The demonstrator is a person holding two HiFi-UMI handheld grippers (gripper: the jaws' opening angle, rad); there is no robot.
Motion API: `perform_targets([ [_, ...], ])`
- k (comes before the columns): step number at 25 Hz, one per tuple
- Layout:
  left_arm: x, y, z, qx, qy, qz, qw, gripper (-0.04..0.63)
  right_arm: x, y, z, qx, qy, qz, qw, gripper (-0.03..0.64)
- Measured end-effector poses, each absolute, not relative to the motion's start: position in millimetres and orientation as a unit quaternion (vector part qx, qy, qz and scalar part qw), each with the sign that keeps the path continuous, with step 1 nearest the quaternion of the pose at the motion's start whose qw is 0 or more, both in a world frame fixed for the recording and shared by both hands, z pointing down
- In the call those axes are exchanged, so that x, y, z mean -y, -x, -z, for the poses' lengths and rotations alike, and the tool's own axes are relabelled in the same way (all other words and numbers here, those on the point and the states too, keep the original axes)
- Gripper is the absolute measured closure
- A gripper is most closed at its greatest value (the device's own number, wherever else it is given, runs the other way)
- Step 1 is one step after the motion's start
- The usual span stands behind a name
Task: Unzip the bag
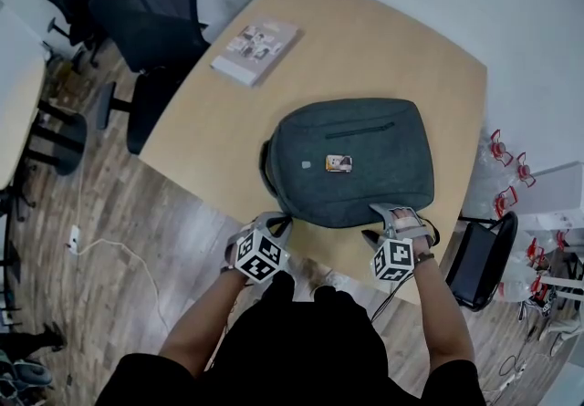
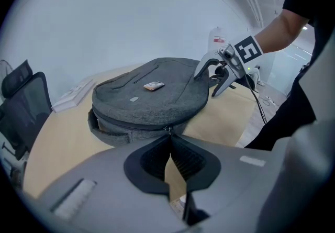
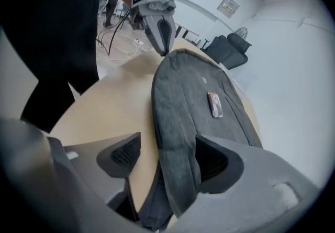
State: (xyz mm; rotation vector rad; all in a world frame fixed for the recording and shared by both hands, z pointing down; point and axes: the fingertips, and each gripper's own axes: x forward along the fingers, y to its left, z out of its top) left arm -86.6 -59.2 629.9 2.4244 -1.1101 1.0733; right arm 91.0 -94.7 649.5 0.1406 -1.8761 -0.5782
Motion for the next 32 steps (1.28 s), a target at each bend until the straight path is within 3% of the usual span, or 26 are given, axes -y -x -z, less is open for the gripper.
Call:
perform_targets([
  [2,59,87,-630,0.385,-0.835,-0.37,0.136,0.568,107,-105,-650,0.786,-0.07,0.251,0.56,0.309],
  [3,58,87,-630,0.387,-0.834,-0.368,0.139,0.568,111,-107,-649,0.789,-0.079,0.246,0.557,0.377],
  [4,58,87,-630,0.389,-0.833,-0.367,0.142,0.568,112,-106,-648,0.793,-0.089,0.237,0.554,0.4],
  [9,55,80,-630,0.393,-0.83,-0.366,0.15,0.568,117,-101,-649,0.804,-0.151,0.182,0.546,0.446],
  [23,53,40,-629,0.392,-0.838,-0.349,0.15,0.567,99,-55,-644,0.819,-0.241,0.024,0.519,0.463],
  [32,55,25,-631,0.391,-0.842,-0.338,0.156,0.566,94,-45,-646,0.824,-0.245,0.049,0.509,0.448],
])
